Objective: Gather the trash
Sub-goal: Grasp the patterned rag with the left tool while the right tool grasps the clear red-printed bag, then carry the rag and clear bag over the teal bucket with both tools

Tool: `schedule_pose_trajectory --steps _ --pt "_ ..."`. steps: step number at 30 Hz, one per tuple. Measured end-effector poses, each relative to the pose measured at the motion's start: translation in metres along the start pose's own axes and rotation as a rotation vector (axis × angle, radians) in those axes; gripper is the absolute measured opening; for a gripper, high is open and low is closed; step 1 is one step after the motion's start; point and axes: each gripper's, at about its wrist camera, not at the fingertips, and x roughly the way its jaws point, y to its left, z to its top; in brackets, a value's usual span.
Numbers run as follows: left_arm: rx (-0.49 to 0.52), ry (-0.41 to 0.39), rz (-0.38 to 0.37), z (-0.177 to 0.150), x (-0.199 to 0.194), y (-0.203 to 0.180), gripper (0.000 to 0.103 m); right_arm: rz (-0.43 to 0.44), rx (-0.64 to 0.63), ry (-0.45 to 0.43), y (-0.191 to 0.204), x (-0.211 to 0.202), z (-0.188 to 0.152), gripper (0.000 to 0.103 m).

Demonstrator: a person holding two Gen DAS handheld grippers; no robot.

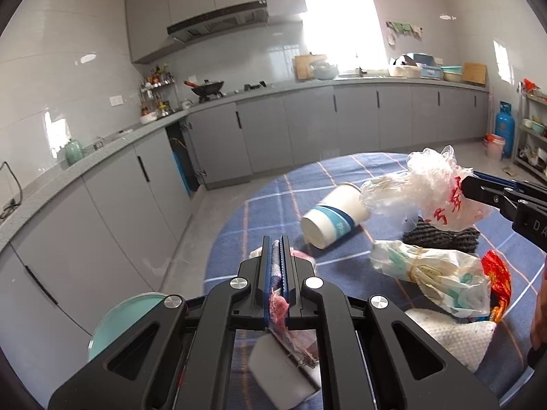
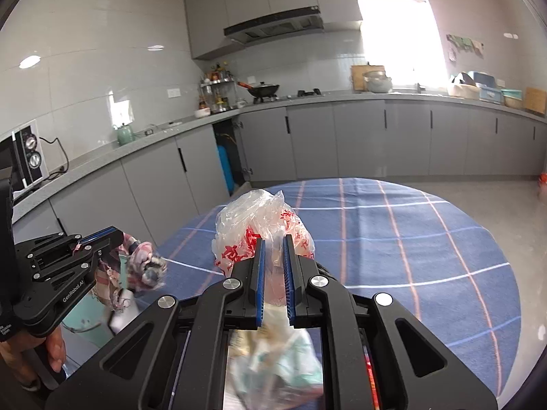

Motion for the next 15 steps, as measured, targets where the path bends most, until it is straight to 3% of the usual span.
schedule_pose_trajectory --steps 15 --pt "-0.086 -0.034 0.083 -0.001 -0.036 0.056 0.005 0.121 -0.043 -0.021 0.060 0.024 0.016 0.011"
